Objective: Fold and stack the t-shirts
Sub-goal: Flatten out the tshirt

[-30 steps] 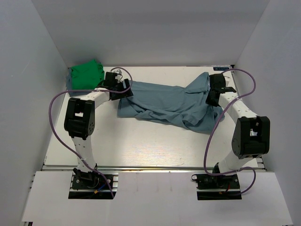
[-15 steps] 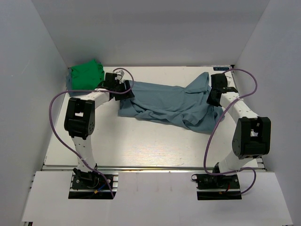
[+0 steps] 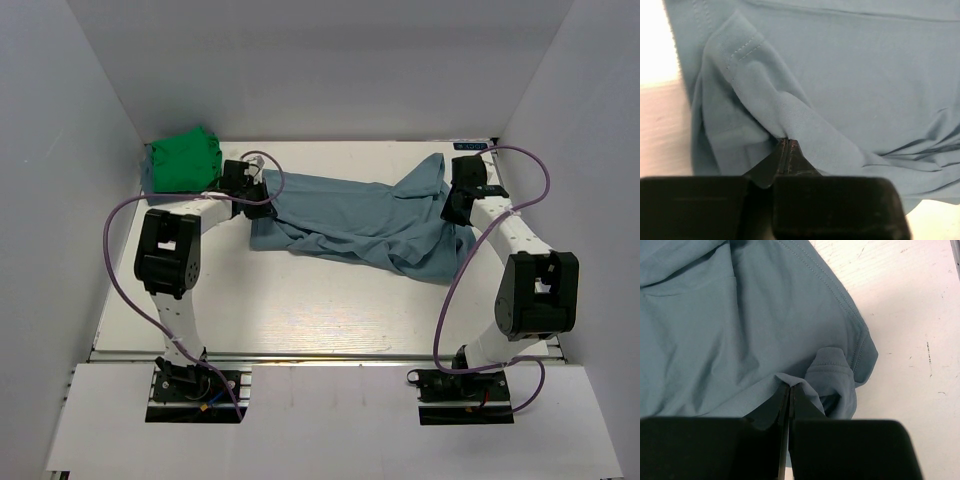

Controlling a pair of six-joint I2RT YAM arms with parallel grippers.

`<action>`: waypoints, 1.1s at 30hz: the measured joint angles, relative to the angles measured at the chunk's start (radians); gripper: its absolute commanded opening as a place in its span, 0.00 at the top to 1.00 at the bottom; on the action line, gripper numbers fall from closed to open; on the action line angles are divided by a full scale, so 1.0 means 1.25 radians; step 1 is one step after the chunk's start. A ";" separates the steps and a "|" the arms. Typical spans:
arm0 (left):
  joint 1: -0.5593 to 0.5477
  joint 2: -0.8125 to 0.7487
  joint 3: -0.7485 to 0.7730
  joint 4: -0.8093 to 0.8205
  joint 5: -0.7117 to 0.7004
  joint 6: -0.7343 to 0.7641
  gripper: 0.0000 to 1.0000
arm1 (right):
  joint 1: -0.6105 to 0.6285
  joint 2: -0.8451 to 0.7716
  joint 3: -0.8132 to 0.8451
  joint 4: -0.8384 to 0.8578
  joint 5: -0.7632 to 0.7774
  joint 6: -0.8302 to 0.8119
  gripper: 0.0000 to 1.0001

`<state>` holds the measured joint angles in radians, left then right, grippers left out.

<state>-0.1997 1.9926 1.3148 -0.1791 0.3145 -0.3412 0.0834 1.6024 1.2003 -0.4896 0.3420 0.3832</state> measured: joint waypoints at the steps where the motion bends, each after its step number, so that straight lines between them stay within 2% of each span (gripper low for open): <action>1: 0.000 -0.004 -0.002 -0.007 -0.008 0.003 0.83 | -0.001 0.000 0.000 0.000 -0.002 0.000 1.00; 2: 0.000 -0.007 -0.002 -0.016 -0.019 0.003 0.65 | -0.002 0.000 0.000 0.000 -0.004 -0.001 1.00; 4: 0.000 -0.020 -0.004 -0.031 -0.050 0.009 0.46 | -0.005 0.000 0.000 0.000 -0.005 -0.002 1.00; 5: 0.000 -0.030 -0.009 -0.034 -0.066 0.009 0.26 | -0.005 0.000 0.000 0.000 -0.005 -0.002 1.00; 7: 0.002 -0.051 -0.019 -0.045 -0.092 0.014 0.12 | -0.005 0.000 0.000 0.000 -0.007 -0.002 1.00; 11: 0.011 -0.075 -0.025 -0.040 -0.113 0.013 0.07 | -0.008 0.000 0.000 0.000 -0.008 -0.005 1.00; 33: 0.026 0.013 -0.020 0.049 -0.036 0.031 0.10 | -0.013 0.000 0.000 0.000 -0.009 -0.008 1.00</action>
<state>-0.1673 2.0087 1.2903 -0.1184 0.2691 -0.3031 0.0673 1.6024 1.2003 -0.4896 0.3305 0.3729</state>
